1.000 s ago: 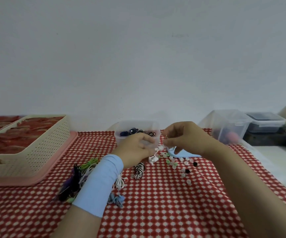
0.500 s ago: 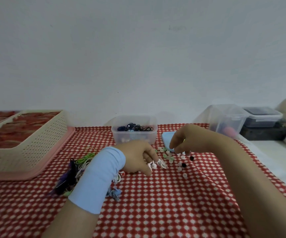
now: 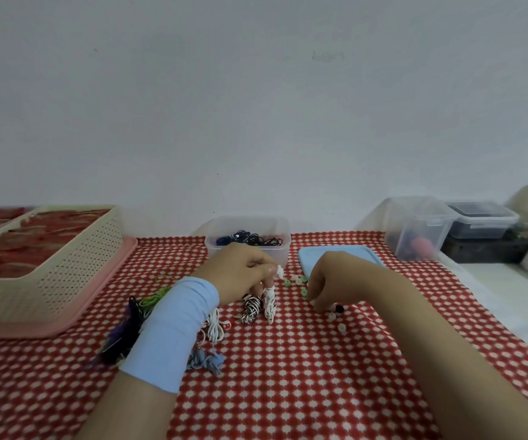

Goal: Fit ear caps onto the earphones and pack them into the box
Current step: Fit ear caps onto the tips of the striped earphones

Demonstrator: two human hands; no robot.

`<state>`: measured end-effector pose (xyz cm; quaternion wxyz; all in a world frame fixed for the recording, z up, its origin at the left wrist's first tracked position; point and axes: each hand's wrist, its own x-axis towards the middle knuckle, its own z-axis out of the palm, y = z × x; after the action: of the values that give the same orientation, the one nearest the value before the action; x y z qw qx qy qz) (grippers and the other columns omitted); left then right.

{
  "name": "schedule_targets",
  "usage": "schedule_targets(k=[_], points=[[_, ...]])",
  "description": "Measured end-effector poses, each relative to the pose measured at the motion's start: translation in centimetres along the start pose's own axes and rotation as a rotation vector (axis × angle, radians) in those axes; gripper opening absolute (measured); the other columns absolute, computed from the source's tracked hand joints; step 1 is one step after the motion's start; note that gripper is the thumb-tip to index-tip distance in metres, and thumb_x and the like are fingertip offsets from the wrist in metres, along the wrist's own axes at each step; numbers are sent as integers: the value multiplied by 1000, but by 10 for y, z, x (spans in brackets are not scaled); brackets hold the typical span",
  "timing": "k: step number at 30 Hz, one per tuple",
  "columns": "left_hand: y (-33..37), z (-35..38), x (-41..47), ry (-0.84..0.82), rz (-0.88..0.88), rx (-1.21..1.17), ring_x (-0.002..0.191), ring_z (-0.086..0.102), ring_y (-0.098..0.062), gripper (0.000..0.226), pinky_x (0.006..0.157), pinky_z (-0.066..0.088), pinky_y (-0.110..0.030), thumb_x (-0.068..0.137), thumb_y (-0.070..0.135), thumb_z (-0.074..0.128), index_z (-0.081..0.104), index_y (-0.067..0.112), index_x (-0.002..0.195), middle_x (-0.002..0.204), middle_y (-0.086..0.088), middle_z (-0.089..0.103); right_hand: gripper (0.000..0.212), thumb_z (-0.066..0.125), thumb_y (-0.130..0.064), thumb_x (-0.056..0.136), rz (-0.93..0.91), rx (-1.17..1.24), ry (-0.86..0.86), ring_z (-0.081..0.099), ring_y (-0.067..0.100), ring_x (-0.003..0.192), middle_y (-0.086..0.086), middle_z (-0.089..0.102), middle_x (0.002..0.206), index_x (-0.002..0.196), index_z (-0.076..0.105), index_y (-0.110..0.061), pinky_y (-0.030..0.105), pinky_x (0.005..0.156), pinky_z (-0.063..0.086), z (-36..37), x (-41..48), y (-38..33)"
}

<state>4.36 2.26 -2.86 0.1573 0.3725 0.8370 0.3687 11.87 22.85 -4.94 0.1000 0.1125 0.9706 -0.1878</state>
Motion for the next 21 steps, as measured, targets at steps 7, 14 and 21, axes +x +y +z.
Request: schedule_targets(k=[7, 14, 21], points=[[-7, 6, 2, 83, 18, -2, 63, 64, -3, 12, 72, 54, -18, 92, 36, 65, 76, 31, 93, 64, 16, 68, 9, 81, -22, 85, -72, 203, 61, 66, 0, 60, -20, 76, 75, 92, 84, -26, 14, 61, 51, -16, -13, 3], [-6, 13, 3, 128, -18, -483, 65, 66, -13, 13, 51, 50, -22, 94, 15, 63, 72, 16, 103, 89, -5, 76, 6, 82, -9, 83, -158, 678, 156, 54, 10, 46, 9, 74, 72, 89, 80, -8, 20, 44, 41, -23, -22, -2], [-8, 12, 2, 42, -32, -745, 71, 65, -11, 23, 67, 57, -23, 94, 6, 60, 70, 6, 114, 74, 0, 72, 21, 73, -10, 89, -165, 1083, 85, 50, 12, 51, 1, 73, 73, 108, 76, -1, 19, 42, 35, -15, -14, -15]])
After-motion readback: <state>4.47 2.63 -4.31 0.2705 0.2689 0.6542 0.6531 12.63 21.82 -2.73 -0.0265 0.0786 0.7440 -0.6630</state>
